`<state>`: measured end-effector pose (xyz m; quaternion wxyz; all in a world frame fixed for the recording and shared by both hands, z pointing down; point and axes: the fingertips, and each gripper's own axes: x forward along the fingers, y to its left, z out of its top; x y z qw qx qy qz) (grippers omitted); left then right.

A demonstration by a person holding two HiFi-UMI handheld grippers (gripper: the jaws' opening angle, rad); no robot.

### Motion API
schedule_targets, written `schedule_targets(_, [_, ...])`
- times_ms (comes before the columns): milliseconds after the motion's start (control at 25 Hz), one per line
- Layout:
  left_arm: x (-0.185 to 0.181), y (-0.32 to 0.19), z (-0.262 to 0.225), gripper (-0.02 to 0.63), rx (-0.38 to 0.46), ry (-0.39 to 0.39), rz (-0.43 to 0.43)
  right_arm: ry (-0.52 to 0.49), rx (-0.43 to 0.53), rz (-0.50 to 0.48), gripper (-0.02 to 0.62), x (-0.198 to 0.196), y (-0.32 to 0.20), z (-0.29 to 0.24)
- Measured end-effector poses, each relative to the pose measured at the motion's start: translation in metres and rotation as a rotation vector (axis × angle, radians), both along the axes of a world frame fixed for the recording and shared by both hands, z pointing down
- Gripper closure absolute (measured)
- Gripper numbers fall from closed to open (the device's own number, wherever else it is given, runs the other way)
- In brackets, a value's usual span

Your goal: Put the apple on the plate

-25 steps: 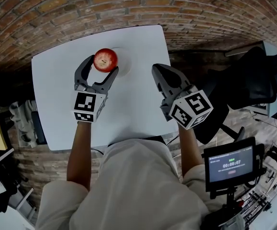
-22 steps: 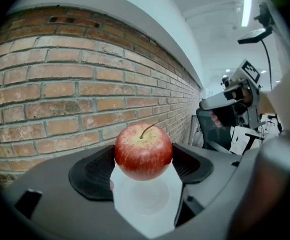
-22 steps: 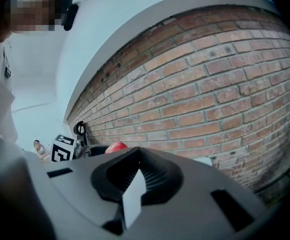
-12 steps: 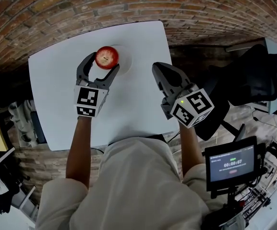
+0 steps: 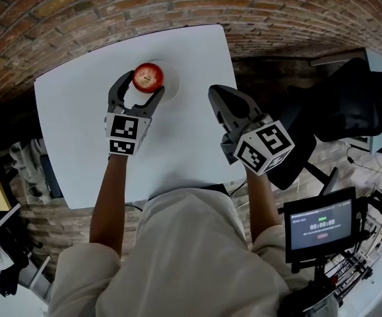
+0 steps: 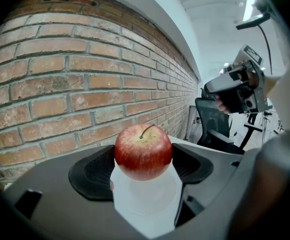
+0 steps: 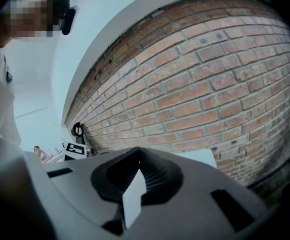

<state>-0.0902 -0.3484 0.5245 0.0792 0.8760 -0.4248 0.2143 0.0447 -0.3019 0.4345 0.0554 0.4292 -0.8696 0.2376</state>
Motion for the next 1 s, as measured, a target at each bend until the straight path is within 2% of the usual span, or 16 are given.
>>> schedule_targets(360, [0.002, -0.005, 0.025, 0.241, -0.046, -0.019, -0.002, 0.031, -0.031, 0.041, 0.591, 0.004, -0.010, 0.012])
schedule_targets(1000, [0.002, -0.012, 0.064, 0.241, -0.107, -0.028, -0.059, 0.058, -0.085, 0.041, 0.591, 0.007, -0.012, 0.038])
